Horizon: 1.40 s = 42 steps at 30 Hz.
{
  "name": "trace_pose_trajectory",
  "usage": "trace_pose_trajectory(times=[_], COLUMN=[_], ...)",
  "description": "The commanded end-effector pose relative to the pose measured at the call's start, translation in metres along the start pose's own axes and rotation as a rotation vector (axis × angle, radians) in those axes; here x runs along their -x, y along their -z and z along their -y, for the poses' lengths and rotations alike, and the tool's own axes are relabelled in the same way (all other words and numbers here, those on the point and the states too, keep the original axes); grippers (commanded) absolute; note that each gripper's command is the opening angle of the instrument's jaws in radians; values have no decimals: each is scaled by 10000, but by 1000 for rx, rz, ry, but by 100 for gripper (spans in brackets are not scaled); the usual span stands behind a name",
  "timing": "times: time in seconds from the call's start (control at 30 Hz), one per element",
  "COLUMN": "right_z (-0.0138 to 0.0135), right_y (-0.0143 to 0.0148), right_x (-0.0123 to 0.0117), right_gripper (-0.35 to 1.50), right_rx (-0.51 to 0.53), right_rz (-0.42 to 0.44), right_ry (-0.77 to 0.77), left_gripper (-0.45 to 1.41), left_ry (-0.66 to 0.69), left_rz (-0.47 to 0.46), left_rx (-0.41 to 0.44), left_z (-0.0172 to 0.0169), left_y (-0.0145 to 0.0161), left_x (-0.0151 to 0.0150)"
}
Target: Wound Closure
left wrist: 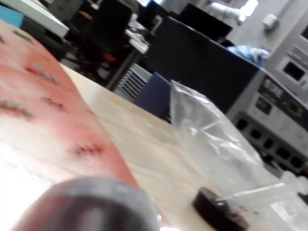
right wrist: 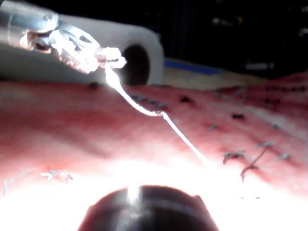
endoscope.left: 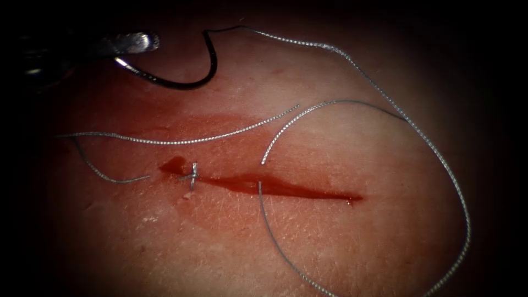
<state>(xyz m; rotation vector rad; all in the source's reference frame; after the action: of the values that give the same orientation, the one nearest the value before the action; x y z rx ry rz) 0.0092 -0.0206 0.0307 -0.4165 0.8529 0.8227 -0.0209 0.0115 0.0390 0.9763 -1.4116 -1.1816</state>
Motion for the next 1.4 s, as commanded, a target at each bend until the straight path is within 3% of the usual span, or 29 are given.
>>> trace_pose_trajectory(times=[0.03,0.1,0.2,0.27,0.3,0.33,0.37,0.4,0.5,0.6,0.63,0.67,0.77,0.83,1.0,1.03,1.07,1.13,1.17,1.3,1.4], right_z=[6,19,42,77,77,105,122,146,181,215,215,228,235,222,197,188,181,179,176,171,161], right_y=[-11,-21,-36,-56,-56,-72,-81,-98,-124,-153,-153,-164,-184,-199,-206,-208,-209,-209,-211,-218,-223], right_x=[-20,-30,-39,-45,-45,-48,-50,-55,-61,-65,-65,-67,-67,-57,-35,-21,-2,8,40,86,94], right_gripper=[119,108,108,106,106,104,93,66,22,27,27,20,0,0,0,-11,-6,-8,-1,7,7], right_rx=[-24,-39,-69,-113,-113,-139,-151,-170,-200,-239,-239,-265,-248,-206,-140,-128,-126,-127,-93,-22,13], right_rz=[-46,-66,-78,-76,-76,-75,-82,-88,-104,-125,-125,-134,-127,-114,-87,-54,0,28,124,210,226], right_ry=[-3,-7,-7,-1,-1,5,8,14,12,8,8,-3,-21,-22,-18,-9,8,18,49,46,28], left_gripper=[-45,-45,-45,-45,-45,-45,-45,-45,-45,-45,-45,-45,-45,-45,-45,-45,-45,-45,-45,-45,-45], left_ry=[-8,-12,-24,-40,-40,-44,-47,-52,-57,-59,-59,-59,-59,-60,-61,-62,-62,-62,-63,-64,-64], left_rz=[11,29,48,75,75,89,97,108,115,114,114,113,111,111,111,112,112,112,111,110,110], left_rx=[6,32,59,96,96,115,125,139,145,144,144,142,141,139,139,140,138,139,137,136,136], left_z=[6,0,-7,-12,-12,-15,-17,-20,-22,-22,-22,-22,-22,-22,-22,-23,-23,-23,-23,-23,-23], left_y=[0,6,13,17,17,19,20,20,18,17,17,17,17,16,14,13,12,11,10,9,9], left_x=[14,18,24,30,30,31,31,29,28,27,27,27,26,25,24,23,22,22,21,20,20])
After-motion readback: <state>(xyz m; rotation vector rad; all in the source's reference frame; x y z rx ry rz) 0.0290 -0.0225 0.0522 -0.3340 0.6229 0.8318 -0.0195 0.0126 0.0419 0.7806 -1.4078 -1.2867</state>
